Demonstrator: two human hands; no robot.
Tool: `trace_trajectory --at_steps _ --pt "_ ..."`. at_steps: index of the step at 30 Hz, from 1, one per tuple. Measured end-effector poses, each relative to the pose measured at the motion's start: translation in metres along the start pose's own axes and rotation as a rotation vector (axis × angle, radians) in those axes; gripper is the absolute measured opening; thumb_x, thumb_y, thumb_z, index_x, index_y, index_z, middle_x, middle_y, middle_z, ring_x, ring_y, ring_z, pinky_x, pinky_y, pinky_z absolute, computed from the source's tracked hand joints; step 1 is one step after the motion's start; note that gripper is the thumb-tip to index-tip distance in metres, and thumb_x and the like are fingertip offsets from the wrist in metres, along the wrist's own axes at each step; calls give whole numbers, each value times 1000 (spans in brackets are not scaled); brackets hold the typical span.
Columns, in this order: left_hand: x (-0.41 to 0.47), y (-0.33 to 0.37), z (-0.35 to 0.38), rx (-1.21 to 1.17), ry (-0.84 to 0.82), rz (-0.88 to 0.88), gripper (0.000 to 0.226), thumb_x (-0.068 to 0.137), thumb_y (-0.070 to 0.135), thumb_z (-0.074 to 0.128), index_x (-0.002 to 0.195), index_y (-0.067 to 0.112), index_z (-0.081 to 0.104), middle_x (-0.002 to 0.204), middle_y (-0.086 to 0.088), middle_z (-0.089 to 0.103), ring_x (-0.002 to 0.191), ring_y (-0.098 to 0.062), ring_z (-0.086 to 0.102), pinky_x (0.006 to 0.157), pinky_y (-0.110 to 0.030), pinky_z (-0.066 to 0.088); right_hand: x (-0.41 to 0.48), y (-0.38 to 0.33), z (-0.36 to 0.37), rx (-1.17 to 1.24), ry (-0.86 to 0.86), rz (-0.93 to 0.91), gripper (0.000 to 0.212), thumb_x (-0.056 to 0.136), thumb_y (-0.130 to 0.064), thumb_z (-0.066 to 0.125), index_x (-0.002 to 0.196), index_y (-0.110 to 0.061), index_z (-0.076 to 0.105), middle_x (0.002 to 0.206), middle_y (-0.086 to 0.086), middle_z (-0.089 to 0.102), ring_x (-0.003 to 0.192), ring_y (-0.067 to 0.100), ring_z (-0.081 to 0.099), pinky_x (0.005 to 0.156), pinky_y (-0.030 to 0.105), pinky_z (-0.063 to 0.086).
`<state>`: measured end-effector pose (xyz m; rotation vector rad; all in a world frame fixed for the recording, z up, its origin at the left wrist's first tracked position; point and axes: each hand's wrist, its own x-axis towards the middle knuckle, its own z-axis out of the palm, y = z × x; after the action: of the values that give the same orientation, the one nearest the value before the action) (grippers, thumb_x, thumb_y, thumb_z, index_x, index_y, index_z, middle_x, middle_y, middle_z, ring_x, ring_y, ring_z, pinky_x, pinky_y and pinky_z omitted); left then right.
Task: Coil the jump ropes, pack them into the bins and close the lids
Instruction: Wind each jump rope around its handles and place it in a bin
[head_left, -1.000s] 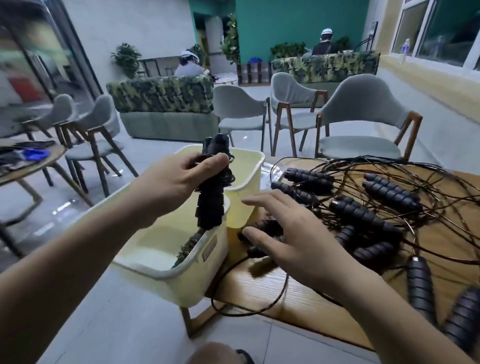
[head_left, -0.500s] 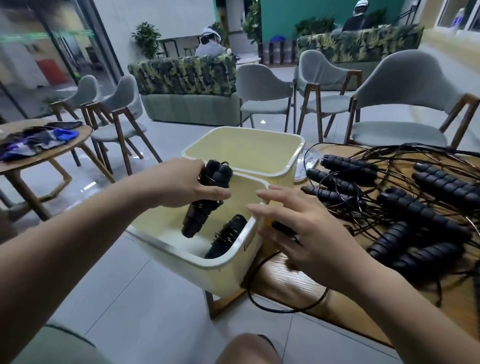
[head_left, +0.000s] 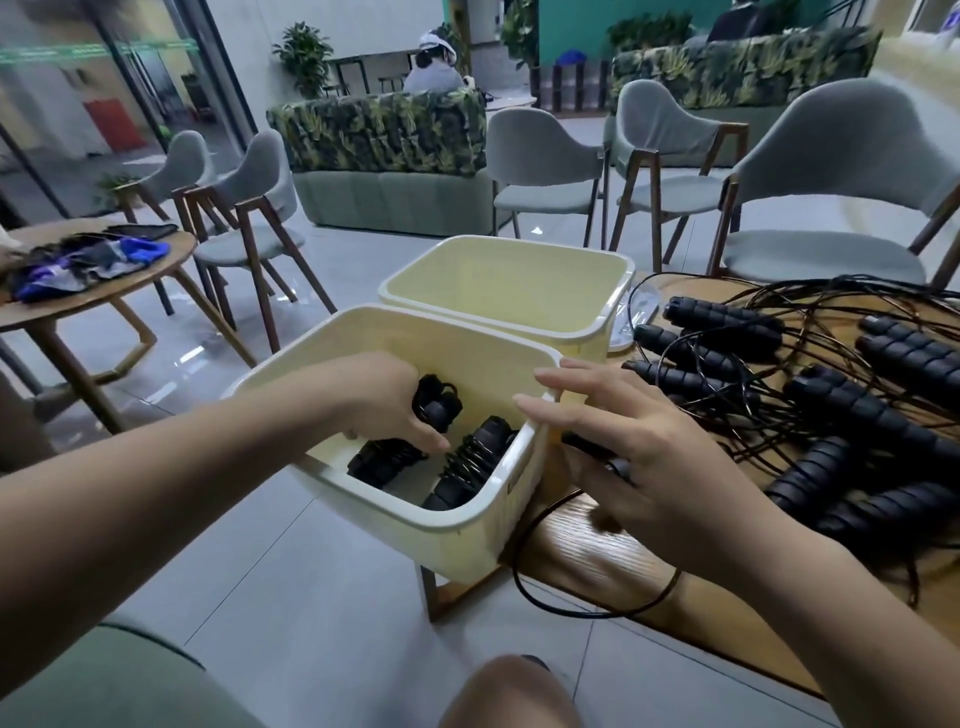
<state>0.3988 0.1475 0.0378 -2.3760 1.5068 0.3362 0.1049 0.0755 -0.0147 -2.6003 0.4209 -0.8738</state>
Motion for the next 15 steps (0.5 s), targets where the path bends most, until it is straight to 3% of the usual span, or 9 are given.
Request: trace_trajectory --at_steps 5,8,11,15 --pt "3 -1 6 -109 -56 -11 87 77 83 71 107 2 71 85 -11 77 63 -24 78 48 -24 54 0 0 0 8 -13 6 49 104 -44 45 149 -42 62 157 -16 52 156 7 35 120 54 40" --pt "4 -6 8 -223 -170 22 80 84 85 60 116 12 67 98 -7 80 73 -21 81 74 -34 64 1 0 0 5 -15 7 52 103 -45 44 151 -41 60 157 -15 52 156 8 35 120 54 39" --pt "-5 -2 5 -247 -269 48 61 100 75 43 129 25 64 113 2 79 82 -13 80 102 -39 51 0 0 1 0 -39 16 54 102 -45 43 154 -44 56 159 -17 49 157 8 32 121 59 37" --pt "-11 -2 -5 -313 -314 22 45 108 58 47 136 27 63 118 8 77 86 -8 80 105 -39 37 0 -1 -1 4 -65 22 58 100 -45 42 156 -45 53 162 -16 47 159 7 28 125 50 35"
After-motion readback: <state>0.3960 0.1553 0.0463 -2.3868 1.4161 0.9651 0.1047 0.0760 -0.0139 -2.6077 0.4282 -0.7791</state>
